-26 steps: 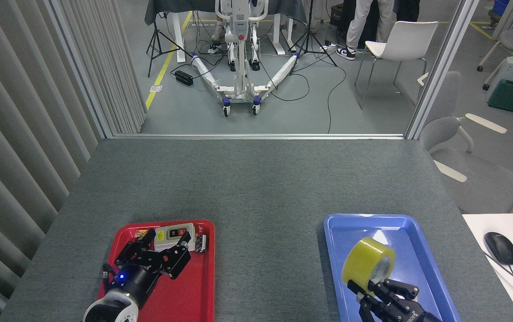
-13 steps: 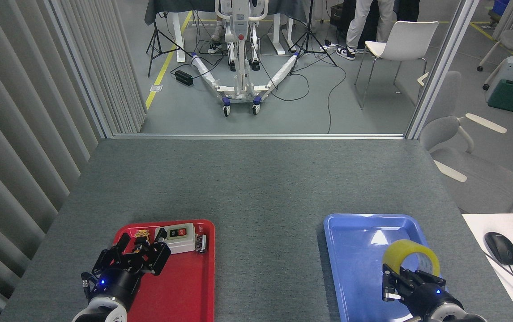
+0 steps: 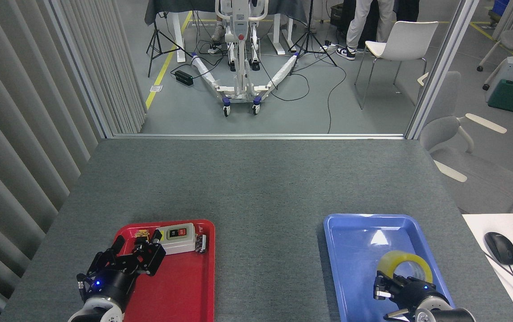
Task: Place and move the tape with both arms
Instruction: 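Open the right gripper and lift it away from the tape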
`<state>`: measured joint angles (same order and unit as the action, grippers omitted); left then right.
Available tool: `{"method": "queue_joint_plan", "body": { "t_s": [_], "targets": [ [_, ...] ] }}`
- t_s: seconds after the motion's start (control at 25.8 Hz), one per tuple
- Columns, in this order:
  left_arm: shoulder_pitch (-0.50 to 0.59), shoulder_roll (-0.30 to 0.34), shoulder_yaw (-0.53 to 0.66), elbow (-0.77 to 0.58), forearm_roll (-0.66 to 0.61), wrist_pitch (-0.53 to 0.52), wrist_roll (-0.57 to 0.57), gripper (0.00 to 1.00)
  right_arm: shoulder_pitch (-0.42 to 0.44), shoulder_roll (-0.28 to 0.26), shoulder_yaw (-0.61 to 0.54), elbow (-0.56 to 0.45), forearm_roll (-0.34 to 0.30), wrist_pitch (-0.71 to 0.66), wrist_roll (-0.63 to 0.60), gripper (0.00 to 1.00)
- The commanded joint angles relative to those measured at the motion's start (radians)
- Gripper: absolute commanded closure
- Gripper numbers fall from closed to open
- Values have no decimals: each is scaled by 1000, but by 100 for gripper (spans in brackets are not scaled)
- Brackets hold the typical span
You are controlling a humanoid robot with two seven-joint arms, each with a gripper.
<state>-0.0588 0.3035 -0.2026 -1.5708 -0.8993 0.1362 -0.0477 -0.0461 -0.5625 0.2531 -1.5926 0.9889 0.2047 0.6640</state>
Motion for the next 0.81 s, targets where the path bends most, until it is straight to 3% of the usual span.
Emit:
{"method": "queue_joint_plan", "body": {
  "t_s": [0.0,0.08,0.23,0.43,0.54,0.77],
  "targets": [
    [-1,9,0,5,0,0,0,0,-11,3,5,16,-1,4,-18,44],
    [-1,11,0,6,0,0,0,0,-12,13,12,17,2,10,-20,33],
    [-1,11,2,6,0,0,0,0,-14,13,14,20,4,21,-33,20],
    [-1,11,9,6,0,0,0,0,-18,13,11,19,13,12,-73,14],
    [-1,11,11,6,0,0,0,0,-15,12,2,13,20,-18,-222,2],
    [-1,8,11,6,0,0,0,0,12,18,-94,20,122,-88,-690,2]
  ]
}}
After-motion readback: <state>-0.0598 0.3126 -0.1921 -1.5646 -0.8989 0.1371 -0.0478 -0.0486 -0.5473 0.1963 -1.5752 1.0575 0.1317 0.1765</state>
